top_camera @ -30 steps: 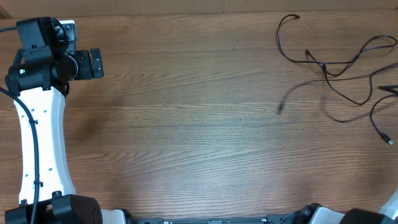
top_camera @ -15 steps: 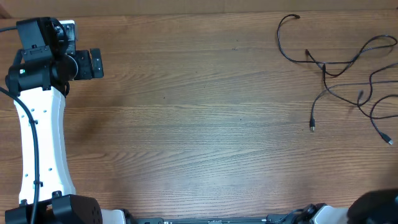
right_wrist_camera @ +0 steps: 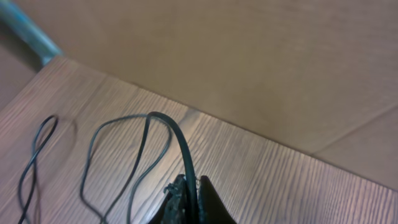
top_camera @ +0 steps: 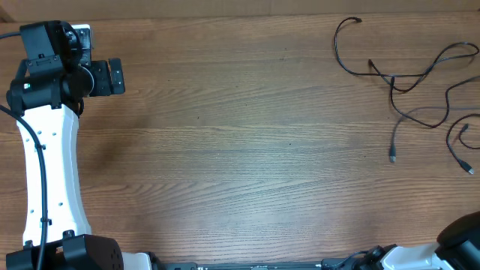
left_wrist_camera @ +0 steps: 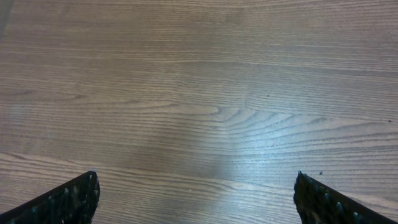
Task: Untangle cables
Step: 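Release the cable onto the upper-right cable group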
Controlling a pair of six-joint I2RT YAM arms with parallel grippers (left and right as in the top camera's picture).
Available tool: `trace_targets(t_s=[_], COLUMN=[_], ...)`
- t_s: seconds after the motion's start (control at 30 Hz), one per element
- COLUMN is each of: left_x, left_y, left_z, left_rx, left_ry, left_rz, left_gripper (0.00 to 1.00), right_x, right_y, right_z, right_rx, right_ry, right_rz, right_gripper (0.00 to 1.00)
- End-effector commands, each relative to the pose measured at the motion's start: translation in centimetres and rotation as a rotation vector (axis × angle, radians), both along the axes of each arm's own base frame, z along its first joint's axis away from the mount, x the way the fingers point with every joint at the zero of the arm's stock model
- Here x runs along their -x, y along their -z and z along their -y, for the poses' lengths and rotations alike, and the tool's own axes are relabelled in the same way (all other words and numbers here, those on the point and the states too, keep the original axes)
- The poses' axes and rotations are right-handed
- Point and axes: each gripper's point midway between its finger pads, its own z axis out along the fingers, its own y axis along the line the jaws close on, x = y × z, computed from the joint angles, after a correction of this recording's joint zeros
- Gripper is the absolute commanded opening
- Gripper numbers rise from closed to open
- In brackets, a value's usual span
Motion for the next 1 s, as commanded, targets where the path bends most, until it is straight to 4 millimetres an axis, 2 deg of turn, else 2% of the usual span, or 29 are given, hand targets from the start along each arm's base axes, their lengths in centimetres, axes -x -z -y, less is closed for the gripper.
trace_targets(t_s=[0.0, 0.07, 0.13, 0.17, 0.23, 0.47, 0.67, 0.83, 0.97], left_x=[0.0, 0.0, 0.0, 0.0, 0.0, 0.0, 0.0, 0.0, 0.0], left_y=[-0.5, -0.5, -0.5, -0.5, -0.5, -0.5, -0.5, -0.5, -0.5], left_z=[0.0, 0.0, 0.0, 0.0, 0.0, 0.0, 0.0, 0.0, 0.0], left_rx=[0.003, 0.003, 0.003, 0.003, 0.003, 0.003, 0.003, 0.003, 0.003], left_ry=[-0.01, -0.01, -0.01, -0.01, -0.01, -0.01, -0.01, -0.01, -0.01], left_rz=[0.015, 0.015, 0.015, 0.015, 0.015, 0.015, 0.015, 0.015, 0.015], left_gripper=[0.99, 1.0, 0.99, 1.0, 1.0, 1.0, 1.0, 1.0, 1.0], right_x=[1.2, 1.3, 1.0, 0.9, 0.6, -1.4, -3.5, -6.1, -8.9], right_y=[1.5, 2.1, 2.4, 2.5, 2.5, 2.6, 2.2, -0.2, -2.6], right_z=[1.9, 2.1, 2.1, 2.1, 1.9, 0.3, -2.0, -5.1, -9.6], right_rx=[-0.017, -0.033, -0.048, -0.052, -0.059, -0.122, -0.171, -0.103, -0.047], right_ry=[0.055, 0.051, 0.036, 0.029, 0.013, -0.095, -0.24, -0.382, -0.514], right_rz=[-0.016, -0.011, 0.0, 0.004, 0.015, 0.084, 0.141, 0.135, 0.137], right_gripper=[0.21, 0.4, 0.72, 0.84, 1.0, 1.0, 1.0, 1.0, 1.0])
